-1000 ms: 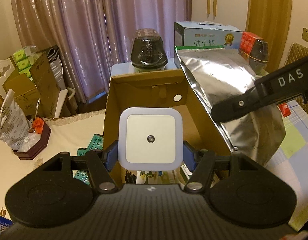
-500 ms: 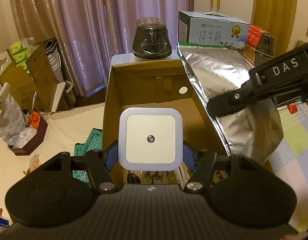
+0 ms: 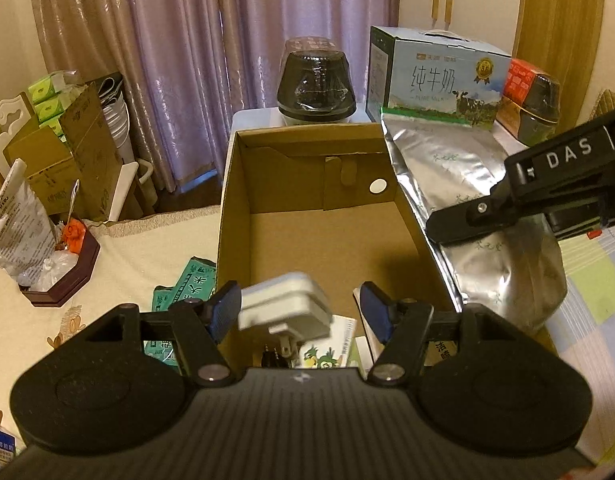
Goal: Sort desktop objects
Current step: 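Open both tools to drop the night light and foil bag into the box, then move both tools back toward the red packet and clear plastic clips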
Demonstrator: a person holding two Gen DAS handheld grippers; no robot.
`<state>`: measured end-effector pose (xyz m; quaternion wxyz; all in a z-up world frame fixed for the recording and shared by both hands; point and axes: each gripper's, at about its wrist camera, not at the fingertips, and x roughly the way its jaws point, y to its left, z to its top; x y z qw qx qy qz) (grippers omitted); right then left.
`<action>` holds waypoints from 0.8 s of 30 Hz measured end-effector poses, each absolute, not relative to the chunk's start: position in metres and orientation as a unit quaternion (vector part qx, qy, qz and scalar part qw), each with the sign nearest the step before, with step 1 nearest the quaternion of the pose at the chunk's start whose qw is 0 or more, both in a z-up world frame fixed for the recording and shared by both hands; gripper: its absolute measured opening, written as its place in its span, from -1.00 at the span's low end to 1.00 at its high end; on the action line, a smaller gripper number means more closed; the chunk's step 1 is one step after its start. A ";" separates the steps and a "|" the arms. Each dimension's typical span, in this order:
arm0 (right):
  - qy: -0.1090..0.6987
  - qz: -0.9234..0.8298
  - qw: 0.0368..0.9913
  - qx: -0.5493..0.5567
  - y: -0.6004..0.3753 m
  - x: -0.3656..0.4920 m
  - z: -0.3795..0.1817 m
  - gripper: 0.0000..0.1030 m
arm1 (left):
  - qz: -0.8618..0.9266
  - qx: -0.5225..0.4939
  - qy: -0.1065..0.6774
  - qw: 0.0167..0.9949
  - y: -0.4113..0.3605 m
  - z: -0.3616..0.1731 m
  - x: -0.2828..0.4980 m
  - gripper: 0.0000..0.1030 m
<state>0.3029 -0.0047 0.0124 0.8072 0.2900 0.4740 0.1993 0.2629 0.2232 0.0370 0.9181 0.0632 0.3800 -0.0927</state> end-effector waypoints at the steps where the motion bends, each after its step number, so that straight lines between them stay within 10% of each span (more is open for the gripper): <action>1: 0.471 0.201 0.806 0.298 -0.007 0.304 0.012 -0.04 | -0.092 0.063 0.380 0.918 0.224 0.037 0.262 0.19; 24: 0.442 0.145 0.829 0.309 -0.114 0.223 0.028 0.54 | -0.090 0.051 0.369 0.924 0.195 0.064 0.211 0.37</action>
